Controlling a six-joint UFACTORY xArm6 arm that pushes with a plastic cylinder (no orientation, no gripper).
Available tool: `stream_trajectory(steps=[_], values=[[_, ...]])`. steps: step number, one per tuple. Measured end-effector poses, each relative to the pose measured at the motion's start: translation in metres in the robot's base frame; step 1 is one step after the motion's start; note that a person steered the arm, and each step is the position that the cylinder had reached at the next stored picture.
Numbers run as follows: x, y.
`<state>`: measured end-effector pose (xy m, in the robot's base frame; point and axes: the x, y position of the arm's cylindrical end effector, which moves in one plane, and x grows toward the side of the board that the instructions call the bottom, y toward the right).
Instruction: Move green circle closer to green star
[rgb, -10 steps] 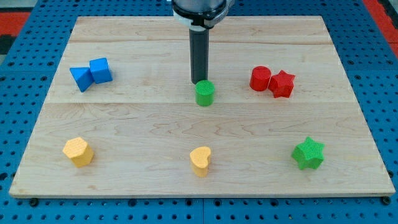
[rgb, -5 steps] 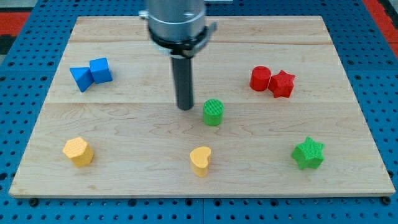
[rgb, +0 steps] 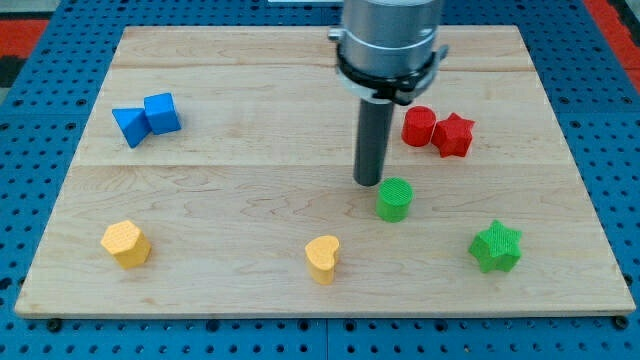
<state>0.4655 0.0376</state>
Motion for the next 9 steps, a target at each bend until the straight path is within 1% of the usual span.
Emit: stream_trajectory(steps=[1, 3, 4, 5, 7, 8, 9], values=[[0.009, -0.014], [0.02, 0.009], [0.036, 0.009], [0.04, 0.036], [0.04, 0.108], [0.039, 0.085], [0.017, 0.075]])
